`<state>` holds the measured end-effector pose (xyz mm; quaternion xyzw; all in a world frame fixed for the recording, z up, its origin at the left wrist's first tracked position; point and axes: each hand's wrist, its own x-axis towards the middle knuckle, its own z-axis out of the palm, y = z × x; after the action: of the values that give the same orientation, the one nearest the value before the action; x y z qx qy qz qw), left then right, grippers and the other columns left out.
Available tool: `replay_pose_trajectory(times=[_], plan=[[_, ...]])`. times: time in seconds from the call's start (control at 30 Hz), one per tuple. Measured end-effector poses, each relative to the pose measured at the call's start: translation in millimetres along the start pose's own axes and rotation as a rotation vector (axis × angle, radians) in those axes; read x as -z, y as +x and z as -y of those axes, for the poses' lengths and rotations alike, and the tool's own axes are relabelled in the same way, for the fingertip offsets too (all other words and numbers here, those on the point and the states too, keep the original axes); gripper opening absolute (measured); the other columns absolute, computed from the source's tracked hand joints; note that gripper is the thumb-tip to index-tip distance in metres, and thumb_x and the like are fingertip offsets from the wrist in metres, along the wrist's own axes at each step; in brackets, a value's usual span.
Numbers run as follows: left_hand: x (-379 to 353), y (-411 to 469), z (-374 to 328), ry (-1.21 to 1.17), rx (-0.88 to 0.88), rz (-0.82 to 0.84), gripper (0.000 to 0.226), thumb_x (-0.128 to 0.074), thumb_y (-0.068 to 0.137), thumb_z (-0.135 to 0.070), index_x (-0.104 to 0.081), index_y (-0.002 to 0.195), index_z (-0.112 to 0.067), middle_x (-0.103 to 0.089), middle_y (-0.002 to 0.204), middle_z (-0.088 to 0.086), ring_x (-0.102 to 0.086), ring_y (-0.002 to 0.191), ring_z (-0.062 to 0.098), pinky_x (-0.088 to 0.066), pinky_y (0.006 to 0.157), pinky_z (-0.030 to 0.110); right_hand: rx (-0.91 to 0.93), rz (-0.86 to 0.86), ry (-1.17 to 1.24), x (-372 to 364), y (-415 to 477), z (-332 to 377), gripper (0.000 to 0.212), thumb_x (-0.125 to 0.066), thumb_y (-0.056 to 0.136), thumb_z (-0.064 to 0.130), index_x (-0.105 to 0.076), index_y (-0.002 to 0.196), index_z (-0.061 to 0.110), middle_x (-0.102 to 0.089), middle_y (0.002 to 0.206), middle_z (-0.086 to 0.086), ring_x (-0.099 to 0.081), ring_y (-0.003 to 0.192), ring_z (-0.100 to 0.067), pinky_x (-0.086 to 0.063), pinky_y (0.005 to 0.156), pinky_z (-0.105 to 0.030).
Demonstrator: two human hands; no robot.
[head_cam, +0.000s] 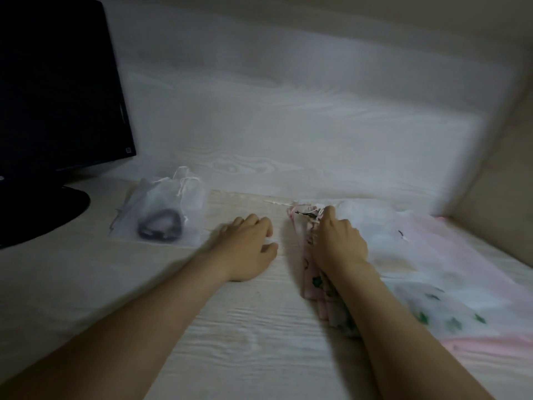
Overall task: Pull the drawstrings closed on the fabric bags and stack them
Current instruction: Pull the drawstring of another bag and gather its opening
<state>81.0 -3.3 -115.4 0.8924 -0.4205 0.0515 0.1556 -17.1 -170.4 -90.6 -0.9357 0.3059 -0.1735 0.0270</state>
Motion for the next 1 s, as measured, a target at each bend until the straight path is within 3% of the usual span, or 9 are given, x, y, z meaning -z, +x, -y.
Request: replay_pose_trajectory(times=[0.1, 0.2, 0.3, 0.4, 0.57, 0.7, 0.83, 0.9, 1.0], plan=[[-1, -1, 6, -0.028, -0.009, -0.009, 0.036, -0.044, 0.104, -0.057, -0.050, 0.132, -0.034, -0.052, 0.135, -0.009, -0.050, 0.127, 0.020, -0.041, 0.108, 0.046, 0.005, -0.042, 0.008, 8, -1, -4, 0.023, -0.049, 0.101, 0.013, -0.047, 0.123, 0.006, -0.061, 0.120, -0.019, -0.060, 0.113, -0.042, -0.037, 0.074, -0.038], [-4, -1, 10, -0.041, -0.016, -0.012, 0.037, -0.044, 0.103, -0.058, -0.050, 0.132, -0.037, -0.052, 0.135, -0.011, -0.051, 0.127, 0.018, -0.041, 0.109, 0.047, 0.003, -0.056, -0.020, 14, -2, -4, 0.020, -0.054, 0.102, 0.023, -0.057, 0.114, 0.007, -0.063, 0.117, -0.017, -0.061, 0.108, -0.040, -0.037, 0.072, -0.037], [-4, 0, 11, -0.053, -0.019, -0.013, 0.038, -0.044, 0.102, -0.058, -0.051, 0.133, -0.037, -0.052, 0.135, -0.011, -0.051, 0.128, 0.018, -0.041, 0.111, 0.048, -0.017, -0.134, -0.044, 20, -4, 0, 0.009, -0.056, 0.100, 0.017, -0.054, 0.106, 0.011, -0.063, 0.112, -0.015, -0.062, 0.103, -0.039, -0.036, 0.070, -0.036], [-3, -2, 12, -0.083, -0.030, -0.024, 0.039, -0.048, 0.103, -0.056, -0.055, 0.135, -0.035, -0.055, 0.134, -0.010, -0.052, 0.126, 0.017, -0.043, 0.110, 0.046, 0.002, -0.304, -0.043, 22, -5, 6, 0.026, -0.051, 0.093, -0.001, -0.049, 0.116, 0.012, -0.062, 0.109, -0.013, -0.063, 0.096, -0.038, -0.035, 0.065, -0.037], [0, -5, 14, -0.296, -0.020, -0.165, 0.042, -0.067, 0.099, -0.033, -0.057, 0.138, -0.019, -0.058, 0.141, -0.002, -0.059, 0.128, 0.017, -0.044, 0.108, 0.029, 0.259, -0.436, 0.062, 13, -6, 18, 0.054, -0.062, 0.082, -0.006, -0.054, 0.133, 0.010, -0.058, 0.110, -0.012, -0.059, 0.097, -0.036, -0.038, 0.064, -0.036], [5, -3, 19, -0.452, 0.082, -0.372, 0.062, -0.071, 0.096, -0.023, -0.035, 0.147, -0.019, -0.047, 0.144, 0.004, -0.065, 0.113, 0.019, -0.054, 0.105, 0.047, 0.491, -0.529, 0.183, 3, -1, 23, 0.060, -0.072, 0.065, -0.017, -0.064, 0.120, 0.006, -0.055, 0.095, -0.012, -0.056, 0.080, -0.034, -0.050, 0.067, -0.042], [20, -8, 26, -0.508, 0.092, -0.541, 0.094, -0.077, 0.095, -0.013, -0.016, 0.165, -0.028, -0.038, 0.157, -0.004, -0.052, 0.091, -0.009, -0.049, 0.095, 0.025, 0.660, -0.539, 0.277, 5, -7, 31, 0.051, -0.052, 0.071, -0.019, -0.067, 0.114, 0.004, -0.055, 0.100, -0.012, -0.056, 0.086, -0.034, -0.050, 0.063, -0.046], [23, -10, 31, -0.476, 0.002, -0.573, 0.084, -0.073, 0.095, -0.001, -0.032, 0.159, -0.036, -0.040, 0.153, -0.011, -0.058, 0.097, -0.002, -0.053, 0.089, 0.025, 0.689, -0.550, 0.285, 5, -9, 34, 0.043, -0.053, 0.072, -0.019, -0.068, 0.107, 0.002, -0.057, 0.103, -0.013, -0.057, 0.087, -0.034, -0.051, 0.061, -0.045], [25, -10, 38, -0.440, -0.045, -0.597, 0.052, -0.064, 0.094, 0.011, -0.054, 0.121, -0.033, -0.057, 0.126, -0.010, -0.072, 0.088, 0.012, -0.062, 0.071, 0.035, 0.643, -0.562, 0.193, 2, -6, 34, 0.023, -0.054, 0.080, -0.005, -0.071, 0.093, 0.002, -0.057, 0.104, -0.012, -0.056, 0.089, -0.034, -0.050, 0.061, -0.044]])
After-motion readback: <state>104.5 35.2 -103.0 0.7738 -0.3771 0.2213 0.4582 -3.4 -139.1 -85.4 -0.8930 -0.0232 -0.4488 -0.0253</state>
